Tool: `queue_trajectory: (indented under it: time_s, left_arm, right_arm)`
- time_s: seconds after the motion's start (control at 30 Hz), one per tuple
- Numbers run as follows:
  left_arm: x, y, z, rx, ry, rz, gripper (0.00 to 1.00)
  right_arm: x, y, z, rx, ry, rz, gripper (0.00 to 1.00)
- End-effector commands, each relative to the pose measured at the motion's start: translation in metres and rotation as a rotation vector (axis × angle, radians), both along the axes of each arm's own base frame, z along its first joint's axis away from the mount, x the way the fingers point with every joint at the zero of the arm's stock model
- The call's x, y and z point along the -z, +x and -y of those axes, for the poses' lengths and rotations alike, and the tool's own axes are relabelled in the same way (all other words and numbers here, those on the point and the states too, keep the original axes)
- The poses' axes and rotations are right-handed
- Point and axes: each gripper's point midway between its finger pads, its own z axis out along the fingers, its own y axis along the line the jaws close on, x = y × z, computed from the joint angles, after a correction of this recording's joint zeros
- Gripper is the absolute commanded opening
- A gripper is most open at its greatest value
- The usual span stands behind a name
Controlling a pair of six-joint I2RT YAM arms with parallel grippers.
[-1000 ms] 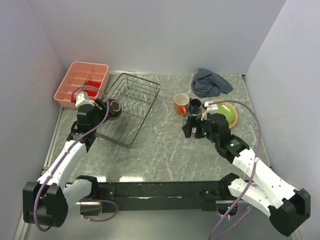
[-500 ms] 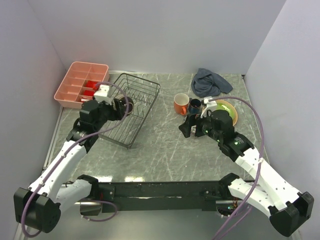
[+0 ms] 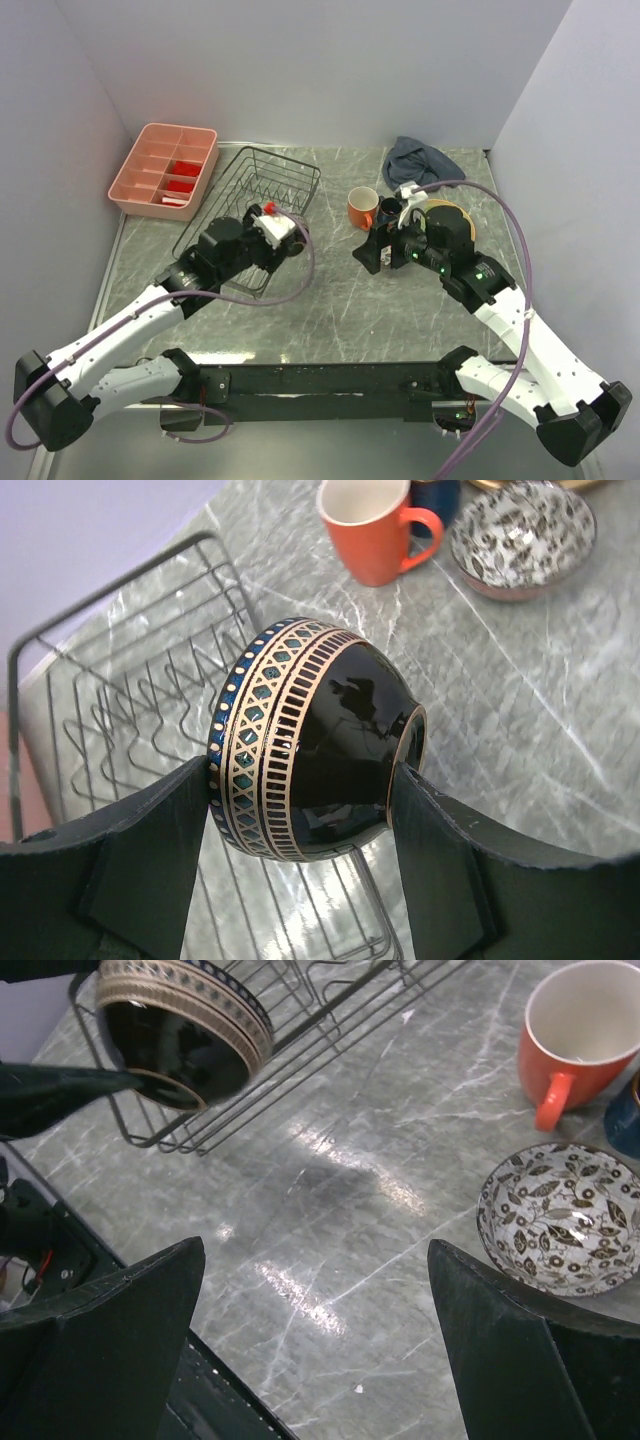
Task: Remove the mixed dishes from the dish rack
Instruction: Place the bowl at the center of the board.
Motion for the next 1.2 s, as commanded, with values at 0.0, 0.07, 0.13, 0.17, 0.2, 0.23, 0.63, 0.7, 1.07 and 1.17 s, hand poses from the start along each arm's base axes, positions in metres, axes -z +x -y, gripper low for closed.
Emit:
queue_trajectory:
  time_s: [0.0,0.07,0.13,0.17,0.2,0.23,0.63,0.7,1.07,1.17]
  left_arm:
    - [-0.067,0.003,0.014,0.027,0.02,0.263,0.32]
    - [-0.065,-0.005,0.025,0.058,0.05,0.291,0.32]
    - [-0.061,-0.015,0.038,0.102,0.092,0.321,0.32]
    - [-0.059,-0.019,0.043,0.117,0.108,0.33,0.32]
    - [-0.059,-0.023,0.047,0.135,0.131,0.351,0.31]
    - [-0.054,-0.032,0.057,0.172,0.147,0.355,0.31]
    - [-0.038,-0.073,0.112,0.341,0.263,0.506,0.31]
    - [-0.039,-0.078,0.118,0.359,0.264,0.526,0.32]
    - [-0.032,-0.09,0.131,0.399,0.29,0.54,0.32]
    - [-0.03,-0.09,0.132,0.398,0.29,0.534,0.32]
  right_arm:
    - [-0.028,-0.001,-0.009,-0.085,0.022,0.047,1.0]
    - [-0.035,-0.005,-0.016,-0.15,0.041,0.049,1.0]
    - [-0.04,-0.005,-0.02,-0.188,0.052,0.05,1.0]
    - [-0.04,-0.008,-0.024,-0.224,0.059,0.034,1.0]
    - [-0.038,-0.009,-0.025,-0.24,0.056,0.02,1.0]
    - [-0.043,-0.006,-0.025,-0.248,0.056,0.031,1.0]
    - [-0.045,-0.023,-0.052,-0.537,0.122,-0.104,0.99]
    - [-0.037,-0.024,-0.055,-0.561,0.125,-0.149,0.99]
    - [-0.01,-0.05,-0.055,-0.735,0.117,-0.307,0.9]
    - [-0.008,-0.054,-0.056,-0.76,0.133,-0.33,0.84]
